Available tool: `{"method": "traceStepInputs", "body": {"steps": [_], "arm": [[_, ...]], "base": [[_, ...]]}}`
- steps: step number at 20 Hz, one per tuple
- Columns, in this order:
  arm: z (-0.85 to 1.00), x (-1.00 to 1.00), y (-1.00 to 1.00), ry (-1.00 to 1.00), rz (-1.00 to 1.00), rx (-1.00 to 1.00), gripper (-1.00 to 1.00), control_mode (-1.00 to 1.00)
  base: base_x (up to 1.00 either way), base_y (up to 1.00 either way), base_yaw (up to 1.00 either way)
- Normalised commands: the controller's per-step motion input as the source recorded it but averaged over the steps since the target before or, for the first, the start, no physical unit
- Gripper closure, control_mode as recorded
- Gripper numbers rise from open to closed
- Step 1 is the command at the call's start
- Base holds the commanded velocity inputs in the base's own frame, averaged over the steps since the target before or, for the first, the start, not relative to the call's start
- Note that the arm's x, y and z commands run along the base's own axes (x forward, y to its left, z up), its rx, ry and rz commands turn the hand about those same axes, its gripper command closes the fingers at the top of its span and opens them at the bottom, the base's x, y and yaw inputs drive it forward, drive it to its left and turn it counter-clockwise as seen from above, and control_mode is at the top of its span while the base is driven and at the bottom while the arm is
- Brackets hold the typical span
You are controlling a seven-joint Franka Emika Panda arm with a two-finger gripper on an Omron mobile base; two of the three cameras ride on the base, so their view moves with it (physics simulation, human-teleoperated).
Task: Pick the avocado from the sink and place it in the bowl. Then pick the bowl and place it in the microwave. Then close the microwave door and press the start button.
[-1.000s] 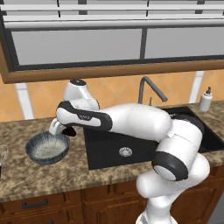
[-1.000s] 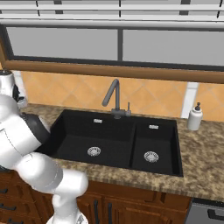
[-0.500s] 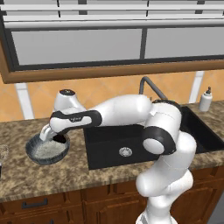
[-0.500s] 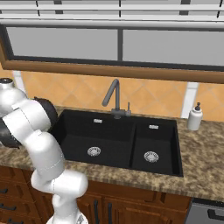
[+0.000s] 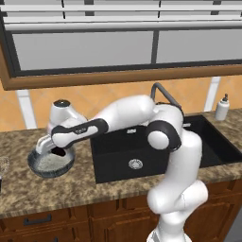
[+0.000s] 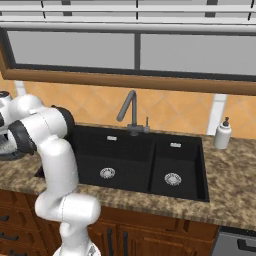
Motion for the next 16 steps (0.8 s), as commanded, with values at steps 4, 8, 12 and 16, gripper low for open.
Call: {"method": "traceStepInputs", "body": {"steps": [4, 8, 12, 16], "arm": [[-0.3, 0.21, 0.3, 0.0, -0.07, -0.1, 1.0, -1.0], [-0.34, 0.23, 0.04, 0.0, -0.01, -0.05, 1.0, -1.0], [-0.35, 0.28, 0.09, 0.0, -0.01, -0.06, 1.0, -1.0], [-0.41, 0.35, 0.05, 0.0, 0.0, -0.04, 1.0, -1.0]], "base": [[0.0, 0.0, 0.0], [0.0, 0.0, 0.0], [0.0, 0.0, 0.0], [0.0, 0.0, 0.0]]}}
